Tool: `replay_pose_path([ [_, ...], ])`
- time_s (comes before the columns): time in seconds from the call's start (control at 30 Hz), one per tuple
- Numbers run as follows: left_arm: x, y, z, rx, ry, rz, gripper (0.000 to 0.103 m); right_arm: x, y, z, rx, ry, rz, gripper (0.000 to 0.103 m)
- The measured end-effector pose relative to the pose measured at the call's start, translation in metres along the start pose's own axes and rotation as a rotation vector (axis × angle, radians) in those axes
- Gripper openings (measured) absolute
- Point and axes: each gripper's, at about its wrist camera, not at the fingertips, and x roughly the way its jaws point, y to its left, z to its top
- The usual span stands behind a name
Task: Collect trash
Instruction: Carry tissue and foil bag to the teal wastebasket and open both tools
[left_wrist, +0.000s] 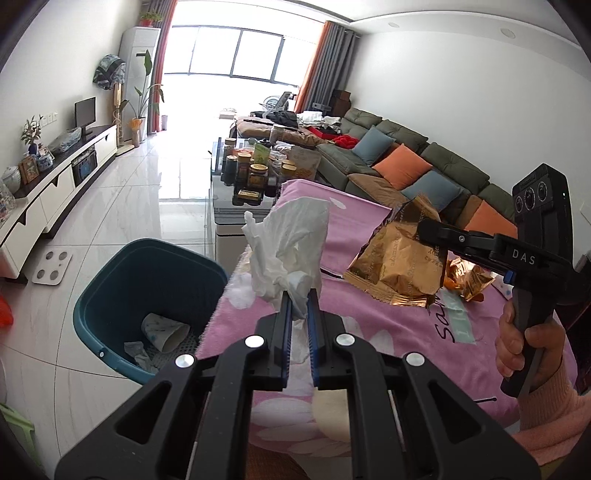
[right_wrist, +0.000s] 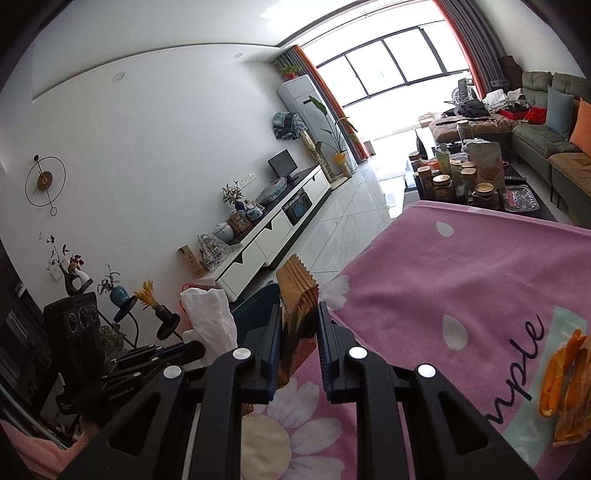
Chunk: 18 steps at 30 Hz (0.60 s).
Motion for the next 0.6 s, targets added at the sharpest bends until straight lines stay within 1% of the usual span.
replay_pose_path([
  [0.2, -0.012, 0.043, 0.003, -0.071, -0.019, 0.092, 0.008, 0.047, 0.029, 0.010, -0.055, 0.069, 0.044, 0.017],
  [0.33, -0.015, 0.071, 0.001, -0.105, -0.012, 0.153, 0.008, 0.072, 0.046, 0.015, -0.093, 0.101, 0.063, 0.017],
  [0.47, -0.012, 0.092, 0.000, -0.120, 0.004, 0.183, 0.008, 0.092, 0.058, 0.019, -0.120, 0.126, 0.075, 0.017],
  [0.6, -0.006, 0.104, -0.002, -0.130, 0.020, 0.204, 0.008, 0.116, 0.066, 0.021, -0.134, 0.160, 0.077, 0.017],
])
